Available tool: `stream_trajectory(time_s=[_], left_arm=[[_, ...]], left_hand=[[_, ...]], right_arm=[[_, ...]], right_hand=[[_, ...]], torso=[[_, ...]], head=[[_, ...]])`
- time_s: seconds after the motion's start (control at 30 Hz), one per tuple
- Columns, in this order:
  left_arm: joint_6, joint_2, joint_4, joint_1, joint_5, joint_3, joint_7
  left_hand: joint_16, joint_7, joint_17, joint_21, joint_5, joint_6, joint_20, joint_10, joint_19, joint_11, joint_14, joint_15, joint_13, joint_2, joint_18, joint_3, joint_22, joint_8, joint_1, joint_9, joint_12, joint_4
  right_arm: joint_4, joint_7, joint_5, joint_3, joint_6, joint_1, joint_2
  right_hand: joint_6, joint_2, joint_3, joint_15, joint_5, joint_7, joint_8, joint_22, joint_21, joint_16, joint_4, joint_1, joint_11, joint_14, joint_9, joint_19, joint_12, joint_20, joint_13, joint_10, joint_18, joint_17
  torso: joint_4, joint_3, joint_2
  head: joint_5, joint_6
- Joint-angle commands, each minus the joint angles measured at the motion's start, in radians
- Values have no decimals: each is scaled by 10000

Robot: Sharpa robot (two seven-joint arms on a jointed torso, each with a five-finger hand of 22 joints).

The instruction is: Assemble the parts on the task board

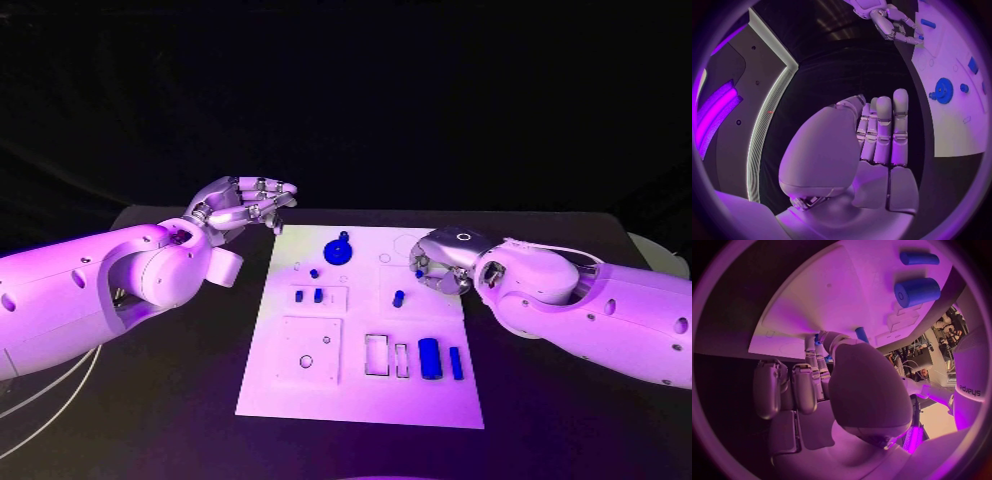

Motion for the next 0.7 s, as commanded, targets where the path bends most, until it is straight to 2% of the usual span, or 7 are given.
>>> stream_trajectory(time_s=[0.03, 0.23, 0.4, 0.57, 0.7], left_arm=[[-59, -3, 42, 5, 163, 5, 162], [-85, -15, 46, 6, 164, 5, 118], [-119, -20, 52, 6, 164, 5, 82], [-142, -22, 47, 6, 164, 5, 52], [-157, -22, 30, 6, 164, 6, 41]], left_hand=[[-35, 41, -16, -34, 18, 9, -81, -34, 21, 54, -25, -39, 9, -96, 154, 62, -14, -43, -36, -9, 31, 2], [-38, 49, -23, -41, 17, -2, -79, -49, 25, 62, -24, -33, 9, -103, 153, 85, -19, -50, -51, -12, 38, 6], [-40, 54, -29, -46, 18, -13, -76, -66, 28, 67, -24, -30, 9, -110, 152, 108, -22, -57, -53, -15, 43, 1], [-42, 66, -39, -55, 20, -34, -72, -97, 35, 77, -21, -23, 8, -119, 152, 152, -28, -70, -61, -20, 52, -4], [-42, 66, -39, -55, 20, -34, -72, -97, 35, 77, -21, -23, 8, -119, 152, 152, -28, -70, -61, -20, 52, -4]], right_arm=[[-31, -81, -215, -24, 345, -61, 32], [-61, -135, -237, -25, 431, -114, 80], [-44, -270, -341, -28, 472, -149, 98], [27, -362, -424, -28, 216, -162, 69], [123, -409, -463, -28, -146, -168, 19]], right_hand=[[111, 53, 121, -30, 30, 12, 64, 1568, 63, 65, -35, 12, -24, 525, 23, 57, -37, -13, -34, 132, -139, 254], [258, 147, 262, -76, 14, -31, 126, 1658, 205, 76, -172, -16, -76, 527, 64, 129, -30, -43, -75, 305, -170, 267], [463, 339, 464, -154, -61, -95, 231, 1774, 395, 75, -418, -12, -151, 524, 141, 229, -45, -83, -110, 534, -211, 262], [554, 533, 705, -197, -188, -114, 297, 1838, 491, 77, -673, 4, -192, 525, 214, 278, -87, -111, -141, 698, -233, 263], [572, 588, 821, -214, -160, -120, 324, 1879, 555, 73, -814, -35, -206, 524, 258, 311, -124, -120, -161, 774, -247, 254]], torso=[[3, 2, 1], [-7, 3, 3], [6, 1, -3], [5, -5, -7], [11, -2, -9]], head=[[-10, -19], [-6, -43], [-17, -71], [-23, -80], [-24, -78]])
